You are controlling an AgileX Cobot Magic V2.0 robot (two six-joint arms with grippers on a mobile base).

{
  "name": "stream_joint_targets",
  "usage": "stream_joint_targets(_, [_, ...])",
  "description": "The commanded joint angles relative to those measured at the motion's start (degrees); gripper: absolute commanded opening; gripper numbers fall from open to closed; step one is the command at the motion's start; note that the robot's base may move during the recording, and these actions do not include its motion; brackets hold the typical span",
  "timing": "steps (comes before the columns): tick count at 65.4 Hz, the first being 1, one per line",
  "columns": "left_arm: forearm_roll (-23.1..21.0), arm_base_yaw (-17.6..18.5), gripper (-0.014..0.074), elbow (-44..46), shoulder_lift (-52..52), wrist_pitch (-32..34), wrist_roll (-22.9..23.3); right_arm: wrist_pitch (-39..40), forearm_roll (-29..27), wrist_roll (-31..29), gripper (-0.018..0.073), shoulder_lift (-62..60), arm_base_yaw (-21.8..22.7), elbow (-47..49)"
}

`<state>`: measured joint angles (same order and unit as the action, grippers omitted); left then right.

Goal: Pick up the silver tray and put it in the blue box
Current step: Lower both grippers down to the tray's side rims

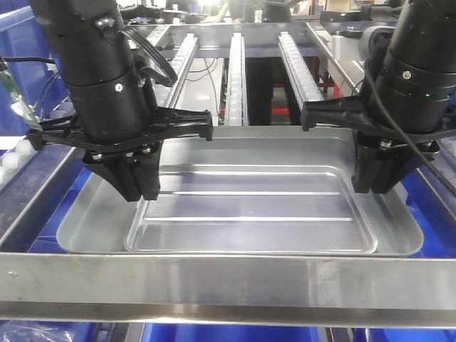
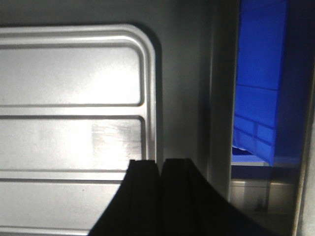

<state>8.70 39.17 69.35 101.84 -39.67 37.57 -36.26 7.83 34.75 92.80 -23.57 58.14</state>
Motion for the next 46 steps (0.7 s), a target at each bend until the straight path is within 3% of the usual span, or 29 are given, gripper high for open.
stream_joint_targets(1, [0.5,0.4,-0.0006,1.8,-2.6,1.0,0.0,1.5,1.3,-0.7,0.0079,-2.2,0.0,1.9])
stream_joint_targets(26, [0.2,0.4,-0.0002,1.8,-2.6,0.9,0.0,0.9,1.2,-0.7,0.0079,-2.2,0.0,1.9])
stream_joint_targets(31, [0.2,0.4,0.0064,1.8,-2.6,0.9,0.0,0.6,1.2,-0.7,0.0083,-2.2,0.0,1.9])
stream_joint_targets(38, [0.2,0.4,0.023,1.8,-2.6,0.7,0.0,0.7,1.2,-0.7,0.0119,-2.2,0.0,1.9])
stream_joint_targets(42, [0.2,0.4,0.0286,1.8,-2.6,0.6,0.0,1.2,1.2,-0.7,0.0188,-2.2,0.0,1.9])
stream_joint_targets(46, [0.2,0.3,0.0288,1.8,-2.6,0.6,0.0,1.9,1.2,-0.7,0.0302,-2.1,0.0,1.9])
